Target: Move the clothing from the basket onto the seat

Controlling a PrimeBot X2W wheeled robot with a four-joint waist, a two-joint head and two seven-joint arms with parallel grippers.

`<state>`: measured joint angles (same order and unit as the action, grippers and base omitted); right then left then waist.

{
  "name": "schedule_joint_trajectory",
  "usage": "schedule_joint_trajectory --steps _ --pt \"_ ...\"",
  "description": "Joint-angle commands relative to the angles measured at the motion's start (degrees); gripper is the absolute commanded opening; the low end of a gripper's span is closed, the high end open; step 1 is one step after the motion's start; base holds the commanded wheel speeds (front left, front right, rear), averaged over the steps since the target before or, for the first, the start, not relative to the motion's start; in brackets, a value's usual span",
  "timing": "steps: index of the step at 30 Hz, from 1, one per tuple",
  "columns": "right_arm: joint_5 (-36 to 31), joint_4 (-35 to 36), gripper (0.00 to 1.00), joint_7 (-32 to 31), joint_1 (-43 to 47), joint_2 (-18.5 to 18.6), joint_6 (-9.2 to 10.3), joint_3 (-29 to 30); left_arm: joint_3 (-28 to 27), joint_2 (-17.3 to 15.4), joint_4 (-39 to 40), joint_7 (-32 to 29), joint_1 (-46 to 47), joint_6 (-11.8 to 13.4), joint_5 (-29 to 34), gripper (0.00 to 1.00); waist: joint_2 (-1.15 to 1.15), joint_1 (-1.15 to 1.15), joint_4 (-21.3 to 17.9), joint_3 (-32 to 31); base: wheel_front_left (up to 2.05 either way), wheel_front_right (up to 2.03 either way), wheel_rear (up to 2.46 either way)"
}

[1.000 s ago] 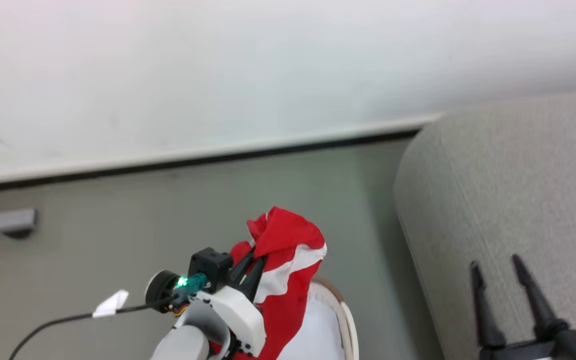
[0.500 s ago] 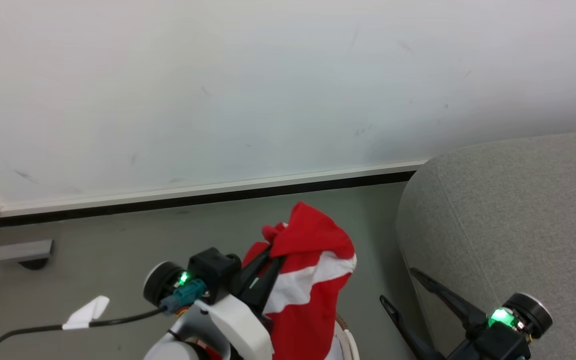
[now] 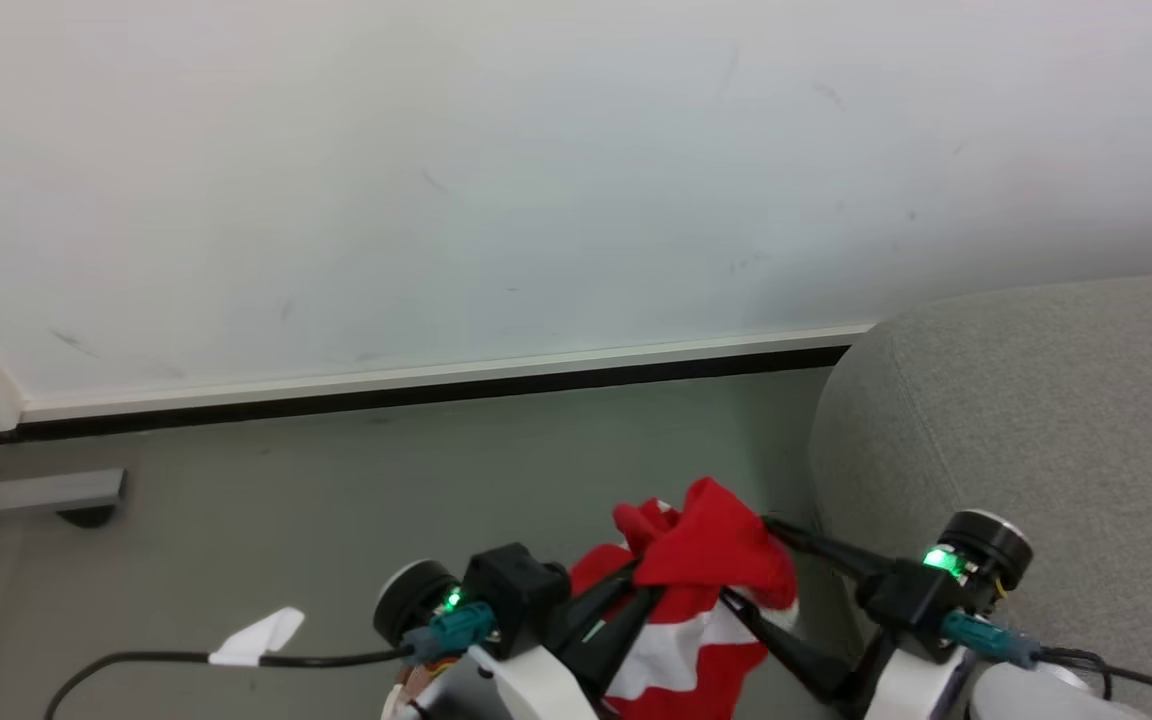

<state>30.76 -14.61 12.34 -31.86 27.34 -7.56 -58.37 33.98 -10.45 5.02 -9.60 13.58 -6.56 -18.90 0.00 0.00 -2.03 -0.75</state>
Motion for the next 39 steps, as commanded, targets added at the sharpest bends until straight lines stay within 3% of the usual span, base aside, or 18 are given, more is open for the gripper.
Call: schedule_joint_trajectory --steps 1,4,5,6,15,16,17,18,19,32,39 --pt "2.59 -1.42 1.00 -0.38 -2.23 -0.11 0.14 -2.80 0.62 -0.11 -0.11 -0.26 0.56 -0.27 -0.91 0.00 0.00 0.00 0.33 0.00 0.00 0.00 0.00" --pt "9.64 -4.50 1.00 -1.76 -4.80 -1.31 0.14 -7.57 2.30 0.05 -0.45 -0.33 1.22 -0.45 -2.40 0.00 0.00 0.00 1.00 -0.11 0.00 0.00 0.00" --pt "11.74 -4.94 0.44 -1.70 -5.69 -1.48 0.14 -9.25 2.76 -0.03 -0.70 -0.25 1.45 -0.52 -2.52 0.00 0.00 0.00 1.35 -0.17 0.00 0.00 0.00" --pt "14.00 -5.16 0.00 -1.37 -6.49 -1.52 0.14 -10.37 3.04 -0.20 -1.03 -0.08 1.68 -0.59 -2.71 0.00 0.00 0.00 1.64 -0.22 0.00 0.00 0.00" --pt "25.68 -6.84 0.00 2.10 -9.33 -0.17 0.14 -12.52 2.63 -1.16 -3.63 2.18 1.71 0.23 -2.48 0.00 0.00 0.00 2.46 -0.14 0.00 0.00 0.00" --pt "26.43 -6.90 0.00 2.42 -9.53 0.09 0.14 -12.10 2.55 -1.25 -3.93 2.61 1.65 0.48 -2.26 0.08 0.00 0.00 2.37 -0.11 0.00 0.00 0.00" --pt "27.17 -6.90 0.00 2.49 -9.64 0.42 0.15 -11.66 2.30 -1.23 -4.09 3.19 1.57 0.72 -2.03 0.38 0.00 0.00 2.23 -0.06 0.00 0.00 0.00" --pt "27.88 -6.95 0.00 2.63 -9.66 0.84 0.16 -11.18 2.27 -1.19 -4.42 3.79 1.51 0.99 -1.82 0.91 0.00 0.00 2.07 -0.02 0.00 0.00 0.00" --pt "28.51 -7.04 0.00 2.76 -9.73 1.24 0.17 -10.46 2.26 -1.37 -4.74 4.62 1.58 1.14 -1.15 1.00 0.00 0.00 1.86 0.03 0.00 0.00 0.00" --pt "24.18 -5.26 0.00 2.88 -8.25 4.67 0.14 2.84 3.37 0.33 -9.73 11.26 2.15 2.24 0.73 1.00 0.00 0.00 -2.90 0.92 0.00 0.00 0.00" --pt "22.71 -3.59 0.00 2.88 -6.81 6.81 0.14 8.08 5.06 1.70 -13.00 14.25 2.98 2.15 1.74 1.00 0.00 0.00 -8.23 1.77 0.00 0.00 0.00"
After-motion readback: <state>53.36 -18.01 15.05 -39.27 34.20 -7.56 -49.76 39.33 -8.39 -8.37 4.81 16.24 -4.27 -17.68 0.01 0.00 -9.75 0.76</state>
